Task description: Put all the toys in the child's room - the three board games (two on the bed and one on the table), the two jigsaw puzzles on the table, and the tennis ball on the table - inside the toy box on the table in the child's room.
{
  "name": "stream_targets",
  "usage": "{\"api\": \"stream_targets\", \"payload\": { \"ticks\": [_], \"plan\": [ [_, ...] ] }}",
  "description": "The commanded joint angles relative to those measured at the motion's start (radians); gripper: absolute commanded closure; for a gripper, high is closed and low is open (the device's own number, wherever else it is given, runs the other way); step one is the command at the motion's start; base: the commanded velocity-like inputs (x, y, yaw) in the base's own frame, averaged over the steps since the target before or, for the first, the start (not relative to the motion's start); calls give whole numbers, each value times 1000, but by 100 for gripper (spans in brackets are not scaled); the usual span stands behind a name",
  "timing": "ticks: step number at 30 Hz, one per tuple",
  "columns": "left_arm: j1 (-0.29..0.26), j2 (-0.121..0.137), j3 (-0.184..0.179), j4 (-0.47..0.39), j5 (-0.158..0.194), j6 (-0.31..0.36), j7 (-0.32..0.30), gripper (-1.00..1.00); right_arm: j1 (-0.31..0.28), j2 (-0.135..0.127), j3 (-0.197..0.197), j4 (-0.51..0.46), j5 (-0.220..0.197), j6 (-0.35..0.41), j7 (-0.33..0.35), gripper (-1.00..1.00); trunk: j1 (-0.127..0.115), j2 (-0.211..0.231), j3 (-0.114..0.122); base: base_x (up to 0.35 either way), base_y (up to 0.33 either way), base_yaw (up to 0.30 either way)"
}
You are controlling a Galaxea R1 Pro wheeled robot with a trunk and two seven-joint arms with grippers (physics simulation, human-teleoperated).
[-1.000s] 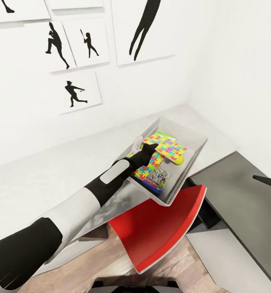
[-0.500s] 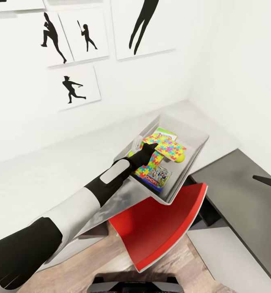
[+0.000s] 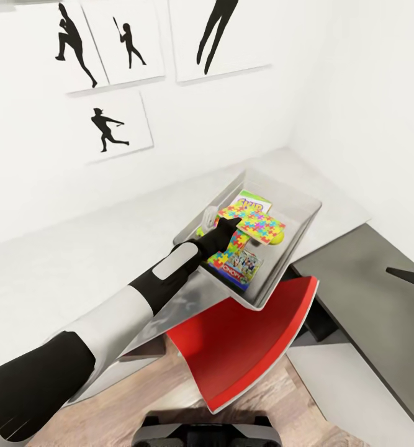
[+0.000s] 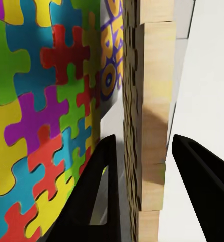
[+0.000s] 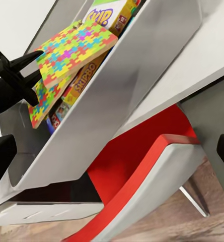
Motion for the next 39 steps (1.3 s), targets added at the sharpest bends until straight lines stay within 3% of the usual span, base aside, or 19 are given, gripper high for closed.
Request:
{"api": "stream_targets", "payload": {
  "ticks": [1, 25, 26, 39],
  "plan": [
    [0, 0, -2, 3, 6, 1, 6, 100, -1, 0, -1, 0, 4, 4, 6, -100, 1, -1, -3, 0, 0, 0],
    [-16, 1, 11, 4, -2, 1, 6, 100, 1, 0, -4, 0, 4, 4, 11, -100, 1, -1, -15, 0, 0, 0],
    [-16, 1, 11, 4, -2, 1, 6, -100, 1, -1, -4, 0, 4, 4, 11, -100, 1, -1, -15, 0, 0, 0],
    [-16, 1, 12, 3, 8, 2, 38, -100, 1, -2, -4, 0, 3, 4, 11, -100, 1, -1, -15, 0, 0, 0]
  ]
}}
